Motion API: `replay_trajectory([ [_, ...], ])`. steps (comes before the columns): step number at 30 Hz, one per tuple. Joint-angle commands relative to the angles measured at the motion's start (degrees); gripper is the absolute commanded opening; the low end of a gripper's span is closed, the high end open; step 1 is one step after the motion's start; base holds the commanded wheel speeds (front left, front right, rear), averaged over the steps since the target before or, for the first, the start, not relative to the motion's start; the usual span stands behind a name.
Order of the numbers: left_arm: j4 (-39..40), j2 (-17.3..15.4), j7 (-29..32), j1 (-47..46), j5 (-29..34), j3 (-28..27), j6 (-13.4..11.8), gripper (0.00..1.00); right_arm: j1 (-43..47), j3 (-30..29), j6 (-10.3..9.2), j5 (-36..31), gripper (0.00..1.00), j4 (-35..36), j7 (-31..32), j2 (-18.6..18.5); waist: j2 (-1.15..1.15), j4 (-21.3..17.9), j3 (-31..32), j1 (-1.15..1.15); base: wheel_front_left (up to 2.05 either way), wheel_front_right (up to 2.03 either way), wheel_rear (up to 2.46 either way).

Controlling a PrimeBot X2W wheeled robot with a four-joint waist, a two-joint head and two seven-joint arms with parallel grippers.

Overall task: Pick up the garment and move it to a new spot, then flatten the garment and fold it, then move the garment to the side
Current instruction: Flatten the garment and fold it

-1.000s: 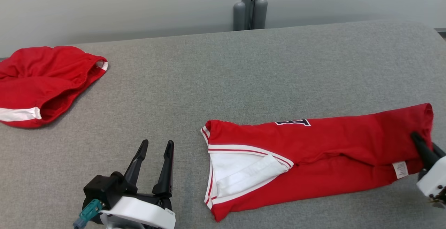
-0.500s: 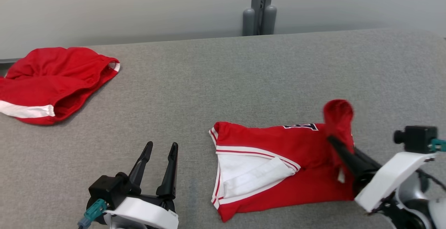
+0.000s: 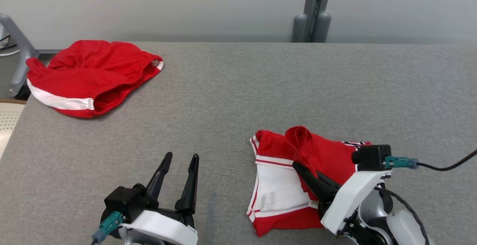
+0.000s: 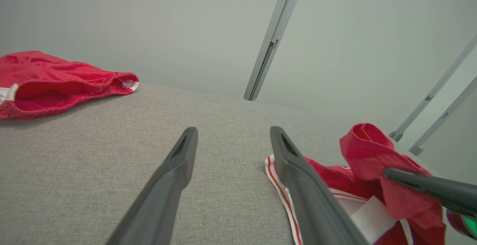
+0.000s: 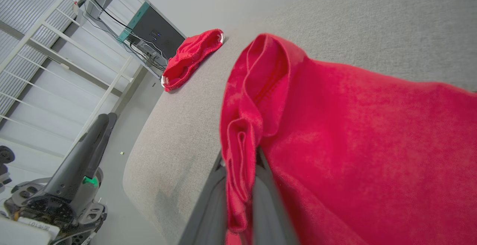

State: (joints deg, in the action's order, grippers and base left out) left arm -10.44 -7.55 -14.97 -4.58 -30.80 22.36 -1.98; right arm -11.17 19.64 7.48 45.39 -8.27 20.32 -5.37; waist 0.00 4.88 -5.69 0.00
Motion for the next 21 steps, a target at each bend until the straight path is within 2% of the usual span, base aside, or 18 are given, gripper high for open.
replay_trajectory([
  [1,-0.2,-0.1,-0.2,-0.9,0.3,0.0,0.4,1.0,-1.3,0.4,0.03,-0.9,0.0,-1.6,-1.3,0.1,0.0,0.9,0.1,0.0,0.0,0.0,0.0],
  [7,-0.7,0.2,-0.2,-0.9,0.4,0.2,0.5,1.0,-4.2,3.0,0.04,-1.0,0.0,-8.1,-4.4,1.4,0.0,2.2,0.1,0.0,0.0,0.0,0.0],
  [12,-0.9,0.4,-0.2,-0.9,0.5,0.2,0.5,1.0,-5.4,5.0,0.03,-1.0,0.0,-11.0,-5.6,1.8,0.0,2.6,0.1,0.0,0.0,0.0,0.0],
  [13,-0.9,0.5,-0.2,-0.9,0.5,0.2,0.5,1.0,-5.7,5.6,0.03,-1.0,0.05,-11.6,-6.0,1.9,0.0,2.6,0.1,0.0,0.0,0.0,0.0],
  [14,-0.9,0.5,-0.2,-0.9,0.5,0.1,0.5,1.0,-5.9,5.9,0.03,-0.7,0.19,-12.1,-6.0,2.0,0.0,2.5,0.0,0.0,0.0,0.0,0.0],
  [15,-0.9,0.5,-0.2,-0.8,0.5,0.1,0.5,1.0,-6.1,6.2,0.03,-0.4,0.42,-12.6,-6.3,2.0,0.0,2.5,0.0,0.0,0.0,0.0,0.0],
  [16,-0.9,0.5,-0.2,-0.8,0.5,0.1,0.5,1.0,-6.2,6.5,0.03,-0.3,0.57,-13.0,-6.5,2.1,0.0,2.4,0.0,0.0,0.0,0.0,0.0],
  [17,-0.9,0.6,-0.2,-0.8,0.6,0.0,0.5,1.0,-6.4,6.9,0.03,0.0,1.0,-13.3,-6.5,2.1,0.0,2.3,0.0,0.0,0.0,0.0,0.0],
  [21,-1.1,0.7,-0.3,-1.0,0.7,0.0,0.6,1.0,-6.7,8.2,0.03,2.3,1.0,-12.7,-7.5,2.2,0.0,1.8,0.0,0.0,0.0,0.0,0.0],
])
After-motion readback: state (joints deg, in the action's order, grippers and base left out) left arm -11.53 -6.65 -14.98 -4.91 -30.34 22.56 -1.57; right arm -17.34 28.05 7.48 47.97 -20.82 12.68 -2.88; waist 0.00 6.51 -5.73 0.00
